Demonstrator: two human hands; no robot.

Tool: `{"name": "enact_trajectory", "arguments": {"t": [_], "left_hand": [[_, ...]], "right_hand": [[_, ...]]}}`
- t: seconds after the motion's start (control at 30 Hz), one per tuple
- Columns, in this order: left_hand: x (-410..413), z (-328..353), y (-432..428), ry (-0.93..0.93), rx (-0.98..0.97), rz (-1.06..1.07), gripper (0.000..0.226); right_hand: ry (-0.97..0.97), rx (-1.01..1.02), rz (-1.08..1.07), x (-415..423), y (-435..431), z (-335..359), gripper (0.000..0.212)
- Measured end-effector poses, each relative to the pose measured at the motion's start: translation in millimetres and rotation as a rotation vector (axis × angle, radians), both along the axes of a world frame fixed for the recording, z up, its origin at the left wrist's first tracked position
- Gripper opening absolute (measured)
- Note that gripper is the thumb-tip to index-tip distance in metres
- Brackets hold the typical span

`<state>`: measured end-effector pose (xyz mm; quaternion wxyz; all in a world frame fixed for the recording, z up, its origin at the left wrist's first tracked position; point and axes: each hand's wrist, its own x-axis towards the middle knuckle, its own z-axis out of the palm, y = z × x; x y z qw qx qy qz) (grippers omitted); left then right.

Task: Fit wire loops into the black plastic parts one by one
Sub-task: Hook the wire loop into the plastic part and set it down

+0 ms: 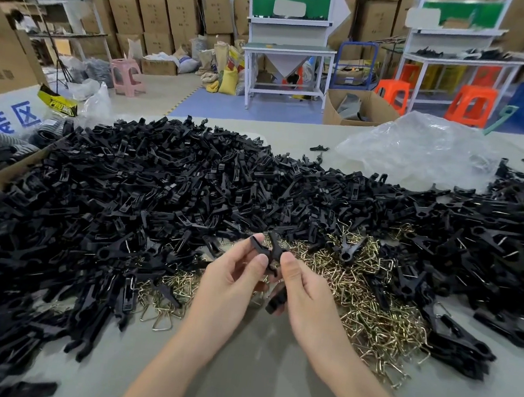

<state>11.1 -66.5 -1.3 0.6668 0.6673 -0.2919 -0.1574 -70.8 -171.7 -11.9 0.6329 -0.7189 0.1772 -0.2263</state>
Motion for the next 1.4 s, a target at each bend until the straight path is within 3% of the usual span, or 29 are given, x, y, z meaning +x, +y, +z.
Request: {"name": "enact_trajectory", "arguments": {"t": [0.7,0.93,1.4], "left_hand": [[-6.6,0.0,-0.1,-0.036,-0.032,0.025,0.025],[-7.8,-0.1,-1.1,-0.018,-0.053,0.020,0.030],[-10.0,1.0,-2.3,0.020,-0.086,0.041,0.018]], "right_hand": [[-0.079,0.099,0.011,3.2,-1.7,-1.5,0.036],[-0.077,0.057,0.031,2.2,-1.2,-3.2,0.033],[-0.090,0.040,0.018,3.3,-2.2,-3.6,0.035]]}}
